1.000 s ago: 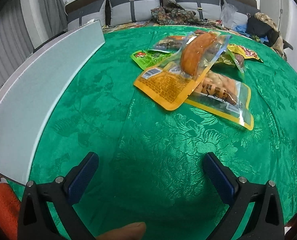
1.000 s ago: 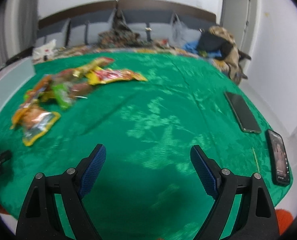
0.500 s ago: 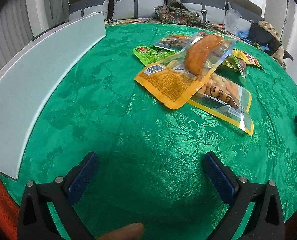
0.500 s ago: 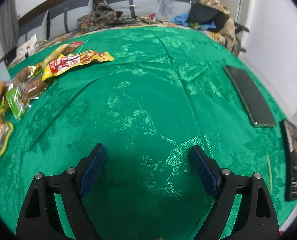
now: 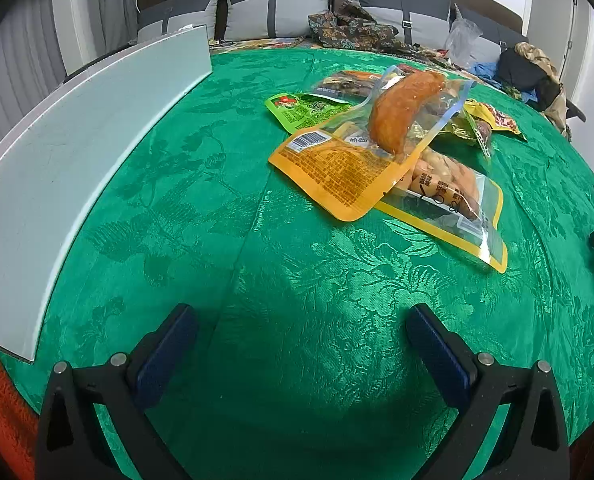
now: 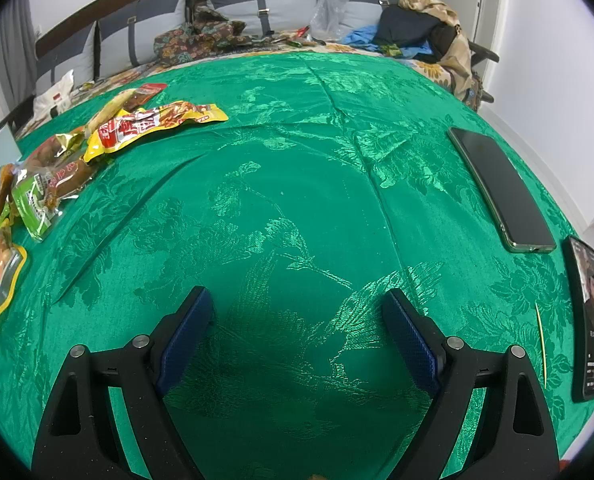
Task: Organize snacks
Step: 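Move the left tool toward the orange sausage pack in the pile, then close the left tool on the orange sausage pack and lift it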
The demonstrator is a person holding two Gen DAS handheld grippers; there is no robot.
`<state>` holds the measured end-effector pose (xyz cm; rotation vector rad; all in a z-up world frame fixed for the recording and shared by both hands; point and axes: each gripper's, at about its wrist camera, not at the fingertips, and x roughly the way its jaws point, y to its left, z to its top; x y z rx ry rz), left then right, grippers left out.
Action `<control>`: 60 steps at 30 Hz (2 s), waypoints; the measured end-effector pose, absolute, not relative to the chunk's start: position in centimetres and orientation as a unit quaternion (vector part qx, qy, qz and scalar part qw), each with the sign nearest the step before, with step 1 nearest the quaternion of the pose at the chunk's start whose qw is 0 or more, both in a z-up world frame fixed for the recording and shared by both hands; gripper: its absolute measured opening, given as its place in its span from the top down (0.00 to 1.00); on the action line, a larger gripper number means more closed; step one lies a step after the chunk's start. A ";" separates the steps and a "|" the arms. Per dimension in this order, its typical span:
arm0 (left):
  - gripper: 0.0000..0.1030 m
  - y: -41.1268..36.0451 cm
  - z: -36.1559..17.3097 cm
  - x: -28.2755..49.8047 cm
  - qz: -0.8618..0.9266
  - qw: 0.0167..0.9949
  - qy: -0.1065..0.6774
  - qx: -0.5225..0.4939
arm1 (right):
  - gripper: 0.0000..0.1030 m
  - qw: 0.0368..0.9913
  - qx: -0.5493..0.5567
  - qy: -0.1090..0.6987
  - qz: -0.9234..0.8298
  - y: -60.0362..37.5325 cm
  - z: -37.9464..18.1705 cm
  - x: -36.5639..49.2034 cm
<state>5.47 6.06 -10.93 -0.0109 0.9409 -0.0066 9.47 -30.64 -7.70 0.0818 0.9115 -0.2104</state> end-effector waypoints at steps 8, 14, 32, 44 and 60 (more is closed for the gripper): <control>0.00 6.1 -11.0 5.5 -0.003 0.892 0.451 -0.005 | 0.13 0.892 0.040 0.439 -0.101 -30.7 -7.7 9.4; 0.00 6.2 -11.0 5.7 -0.007 0.892 0.451 -0.003 | 0.13 0.892 0.040 0.439 -0.101 -30.6 -7.7 9.4; 0.00 4.7 -5.9 13.5 -0.161 0.862 0.480 0.039 | 0.13 0.892 0.040 0.439 -0.101 -30.6 -7.7 9.4; 0.00 -0.3 -6.4 23.6 -0.218 0.828 0.508 0.093 | 0.13 0.892 0.040 0.439 -0.101 -30.7 -7.7 9.4; 0.29 -1.3 -7.1 24.6 -0.232 0.816 0.521 0.087 | 0.13 0.892 0.040 0.439 -0.101 -30.8 -7.7 9.3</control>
